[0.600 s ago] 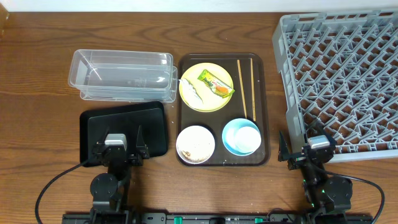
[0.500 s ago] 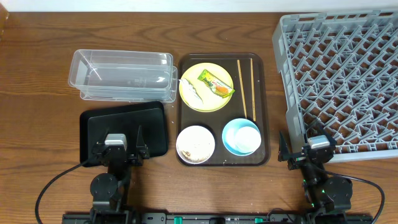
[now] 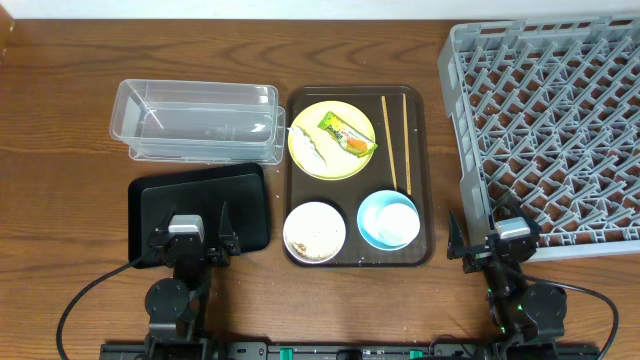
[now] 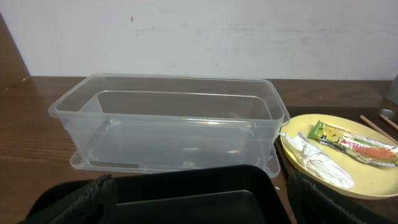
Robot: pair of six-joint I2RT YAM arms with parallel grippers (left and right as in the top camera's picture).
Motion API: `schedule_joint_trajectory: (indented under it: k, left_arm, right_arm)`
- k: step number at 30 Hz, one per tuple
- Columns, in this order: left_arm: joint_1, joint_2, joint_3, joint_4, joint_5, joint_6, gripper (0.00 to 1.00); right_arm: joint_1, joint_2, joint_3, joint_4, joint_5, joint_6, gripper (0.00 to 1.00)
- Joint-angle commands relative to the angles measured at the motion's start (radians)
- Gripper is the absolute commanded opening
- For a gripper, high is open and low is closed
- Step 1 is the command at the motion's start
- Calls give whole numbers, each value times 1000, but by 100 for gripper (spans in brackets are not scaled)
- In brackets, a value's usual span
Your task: Sort waste into correct bins and load items into the dishwasher rack
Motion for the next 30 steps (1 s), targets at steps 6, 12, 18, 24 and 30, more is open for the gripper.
schedule_joint_trajectory:
  k: [6,12,18,24,30]
  left_arm:
    - [5,-6,-30,-17,-5,10,90]
    - [5,-6,-30,-17,-5,10,89]
    - [5,-6,-30,-16,-5,10,89]
    - [5,-6,-30,-14,-4,10,90]
    - [4,-3,-29,2,153,-49,90]
  right_arm:
    - [-7,-10,-5,0,-5,5,99]
    - [-7,-10,-5,0,-5,5,99]
    - [-7,-10,-5,0,-5,5,99]
    - [-7,-10,-5,18,-6,6,99]
    - [-7,-10,-5,7,-55,76,99]
